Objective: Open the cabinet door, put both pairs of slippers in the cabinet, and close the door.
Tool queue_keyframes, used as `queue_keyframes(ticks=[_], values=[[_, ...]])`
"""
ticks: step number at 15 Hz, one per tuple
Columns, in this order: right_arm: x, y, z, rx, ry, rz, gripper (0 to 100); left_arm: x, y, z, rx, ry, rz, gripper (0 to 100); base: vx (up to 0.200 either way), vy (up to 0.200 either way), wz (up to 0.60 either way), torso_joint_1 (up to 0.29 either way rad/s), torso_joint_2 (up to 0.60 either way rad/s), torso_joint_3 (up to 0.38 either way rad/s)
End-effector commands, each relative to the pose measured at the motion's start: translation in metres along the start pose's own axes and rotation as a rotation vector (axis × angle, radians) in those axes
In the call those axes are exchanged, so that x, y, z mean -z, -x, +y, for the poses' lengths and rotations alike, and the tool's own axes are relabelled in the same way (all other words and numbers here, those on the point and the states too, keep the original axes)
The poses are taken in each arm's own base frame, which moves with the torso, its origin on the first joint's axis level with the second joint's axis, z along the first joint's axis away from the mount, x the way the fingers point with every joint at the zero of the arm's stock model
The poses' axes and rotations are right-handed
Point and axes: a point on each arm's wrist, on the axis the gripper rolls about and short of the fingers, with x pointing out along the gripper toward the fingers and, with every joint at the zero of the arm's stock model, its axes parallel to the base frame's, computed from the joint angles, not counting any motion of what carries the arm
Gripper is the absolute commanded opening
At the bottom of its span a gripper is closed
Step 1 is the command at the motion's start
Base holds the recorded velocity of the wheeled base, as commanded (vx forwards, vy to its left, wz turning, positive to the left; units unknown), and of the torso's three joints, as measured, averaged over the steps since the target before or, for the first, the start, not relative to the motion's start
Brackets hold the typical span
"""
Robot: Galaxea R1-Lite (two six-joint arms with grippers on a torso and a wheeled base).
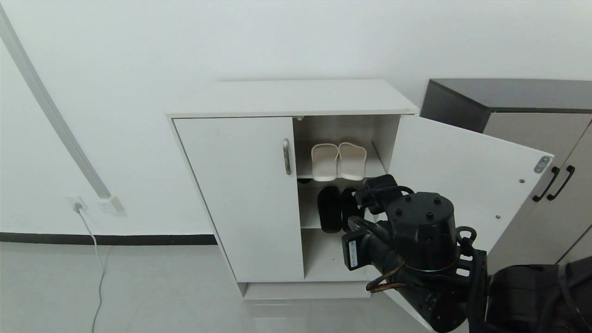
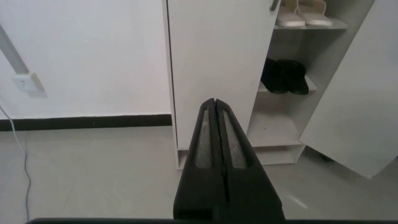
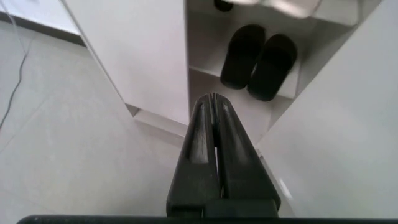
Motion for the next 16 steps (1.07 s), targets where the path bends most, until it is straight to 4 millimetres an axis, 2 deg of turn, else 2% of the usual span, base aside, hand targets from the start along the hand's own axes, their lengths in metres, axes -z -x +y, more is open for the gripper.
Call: queue_keyframes(ticks=[1, 16], values=[[0.0009, -0.0003, 0.0008, -0.002, 0.002, 0.002, 0, 0.0001, 0.0000, 0.0000, 0.001, -0.001, 0.000, 0, 0.000, 0.000, 0.00, 0.159, -0.47, -0.330], [0.0035, -0.0024, 0.0011, 0.002, 0.006, 0.010, 0, 0.0001, 0.0000, 0.0000, 0.001, 0.001, 0.000, 0, 0.000, 0.000, 0.00, 0.205, -0.52, -0.316]])
